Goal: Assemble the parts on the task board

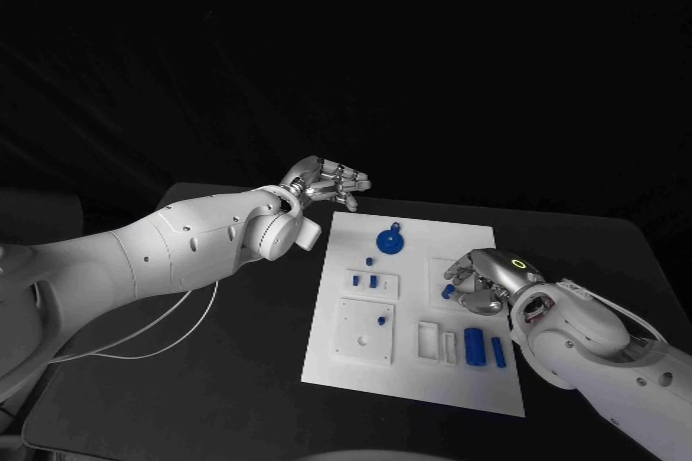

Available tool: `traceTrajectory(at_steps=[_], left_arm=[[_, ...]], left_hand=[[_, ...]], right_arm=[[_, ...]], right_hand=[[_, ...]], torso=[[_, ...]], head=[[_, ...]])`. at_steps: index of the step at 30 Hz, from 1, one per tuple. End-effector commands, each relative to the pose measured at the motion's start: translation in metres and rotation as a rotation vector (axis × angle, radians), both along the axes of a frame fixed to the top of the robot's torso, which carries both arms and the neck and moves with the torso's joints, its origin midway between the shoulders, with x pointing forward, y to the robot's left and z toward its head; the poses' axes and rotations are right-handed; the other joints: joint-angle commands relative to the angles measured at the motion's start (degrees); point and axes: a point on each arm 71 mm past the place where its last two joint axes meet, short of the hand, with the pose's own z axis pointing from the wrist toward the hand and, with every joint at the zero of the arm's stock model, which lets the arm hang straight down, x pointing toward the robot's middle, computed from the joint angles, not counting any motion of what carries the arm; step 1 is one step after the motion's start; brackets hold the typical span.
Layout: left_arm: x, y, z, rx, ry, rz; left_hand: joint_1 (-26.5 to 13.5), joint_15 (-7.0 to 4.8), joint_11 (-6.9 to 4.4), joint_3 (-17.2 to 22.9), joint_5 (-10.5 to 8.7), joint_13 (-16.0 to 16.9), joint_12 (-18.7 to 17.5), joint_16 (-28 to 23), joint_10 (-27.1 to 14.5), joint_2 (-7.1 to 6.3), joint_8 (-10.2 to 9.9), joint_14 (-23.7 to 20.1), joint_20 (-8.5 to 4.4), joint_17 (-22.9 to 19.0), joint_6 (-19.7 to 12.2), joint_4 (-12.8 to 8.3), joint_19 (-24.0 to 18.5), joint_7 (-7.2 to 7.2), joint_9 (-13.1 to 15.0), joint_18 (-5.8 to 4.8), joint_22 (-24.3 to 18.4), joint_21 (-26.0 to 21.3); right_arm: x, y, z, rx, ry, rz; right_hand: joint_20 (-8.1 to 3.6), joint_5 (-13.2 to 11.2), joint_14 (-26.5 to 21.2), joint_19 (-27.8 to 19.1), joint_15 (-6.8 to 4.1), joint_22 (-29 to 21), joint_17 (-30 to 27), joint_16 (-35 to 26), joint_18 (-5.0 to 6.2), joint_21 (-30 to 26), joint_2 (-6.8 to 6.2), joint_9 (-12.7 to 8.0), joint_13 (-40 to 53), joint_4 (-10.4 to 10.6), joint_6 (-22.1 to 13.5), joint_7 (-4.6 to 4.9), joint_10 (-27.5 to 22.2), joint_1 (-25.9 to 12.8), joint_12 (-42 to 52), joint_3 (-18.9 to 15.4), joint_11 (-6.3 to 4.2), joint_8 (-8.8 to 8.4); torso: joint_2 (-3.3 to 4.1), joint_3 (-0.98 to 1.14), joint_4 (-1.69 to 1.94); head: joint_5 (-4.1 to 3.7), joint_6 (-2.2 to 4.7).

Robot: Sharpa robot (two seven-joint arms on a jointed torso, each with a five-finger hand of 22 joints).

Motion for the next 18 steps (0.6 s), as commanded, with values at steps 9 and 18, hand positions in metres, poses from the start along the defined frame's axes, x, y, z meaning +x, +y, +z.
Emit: traceTrajectory(at_steps=[9,18], left_arm=[[-0.0001,-0.0003,0.0009,-0.005,-0.009,-0.009],[-0.0001,-0.0005,0.0007,-0.006,-0.007,-0.011]], left_hand=[[-0.26,-0.04,0.06,-0.08,0.12,-0.04,0.05,0.23,-0.33,0.11,0.15,-0.39,0.12,-0.09,-0.31,-0.01,-0.29,0.03,0.01,0.37,0.03,-0.03],[-0.26,-0.04,0.06,-0.08,0.12,-0.04,0.05,0.23,-0.33,0.11,0.15,-0.39,0.12,-0.09,-0.31,-0.01,-0.29,0.03,0.01,0.37,0.03,-0.03]], right_arm=[[0.0016,0.0041,-0.0044,-0.037,0.006,0.018],[0.0016,0.0079,-0.0051,-0.03,0.012,0.024]], right_hand=[[-0.99,-0.13,0.34,1.78,-0.77,1.22,0.33,0.43,-0.78,0.77,1.65,0.06,0.07,-0.51,3.55,0.02,2.97,-1.0,0.08,0.34,-0.81,-0.07],[-1.14,-0.13,0.38,1.77,-0.87,1.4,0.44,0.21,-1.0,0.6,2.02,0.01,0.06,-0.79,3.77,-0.04,3.12,-1.4,0.07,-0.17,-0.88,-0.13]], torso=[[0.02,0.06,-0.05],[0.0,0.07,-0.06]], head=[[0.16,-0.42],[0.13,-0.63]])
